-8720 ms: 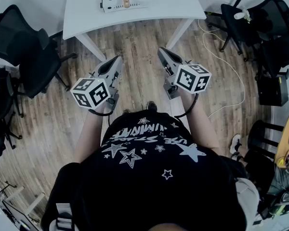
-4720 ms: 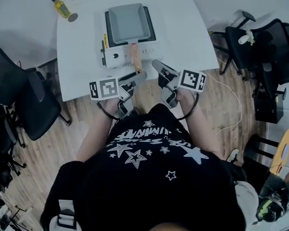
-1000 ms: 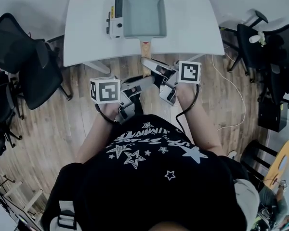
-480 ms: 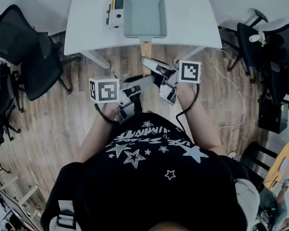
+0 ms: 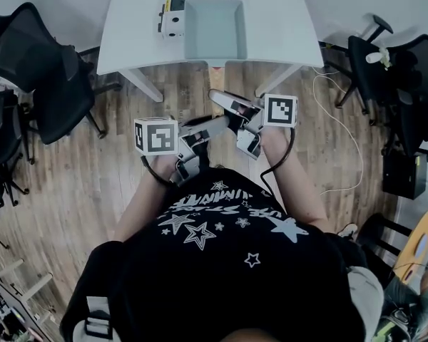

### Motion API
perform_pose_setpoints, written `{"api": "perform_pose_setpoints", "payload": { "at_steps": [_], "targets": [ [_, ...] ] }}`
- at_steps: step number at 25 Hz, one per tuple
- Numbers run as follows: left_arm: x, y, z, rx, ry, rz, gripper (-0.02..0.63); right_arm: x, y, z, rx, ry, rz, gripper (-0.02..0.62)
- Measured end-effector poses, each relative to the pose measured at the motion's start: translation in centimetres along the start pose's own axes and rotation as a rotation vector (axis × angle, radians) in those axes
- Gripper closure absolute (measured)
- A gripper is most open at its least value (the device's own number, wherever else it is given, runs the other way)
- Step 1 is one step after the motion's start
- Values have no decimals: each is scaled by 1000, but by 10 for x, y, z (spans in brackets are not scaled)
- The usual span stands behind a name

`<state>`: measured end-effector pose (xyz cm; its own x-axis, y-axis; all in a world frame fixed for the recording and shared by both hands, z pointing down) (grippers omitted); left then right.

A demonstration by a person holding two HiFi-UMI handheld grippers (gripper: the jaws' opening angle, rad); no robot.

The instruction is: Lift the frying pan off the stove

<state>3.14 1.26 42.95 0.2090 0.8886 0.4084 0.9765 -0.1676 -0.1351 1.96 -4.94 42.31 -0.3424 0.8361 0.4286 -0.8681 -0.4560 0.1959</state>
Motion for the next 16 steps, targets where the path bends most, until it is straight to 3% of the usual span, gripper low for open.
{"api": "perform_pose_setpoints", "payload": {
  "at_steps": [16],
  "targets": [
    [62, 5, 19, 5, -27, 8, 474, 51, -41, -5, 0, 6, -14, 445]
  ]
}}
Point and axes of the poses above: the fingertips, and each gripper's own axes: y forward along the fingers, z to its right, x out of its underside, the point moved 1 cm from there along -y, backward along the fingers, and after that the axes turned 14 degrees about x, right-handed, at the moved point
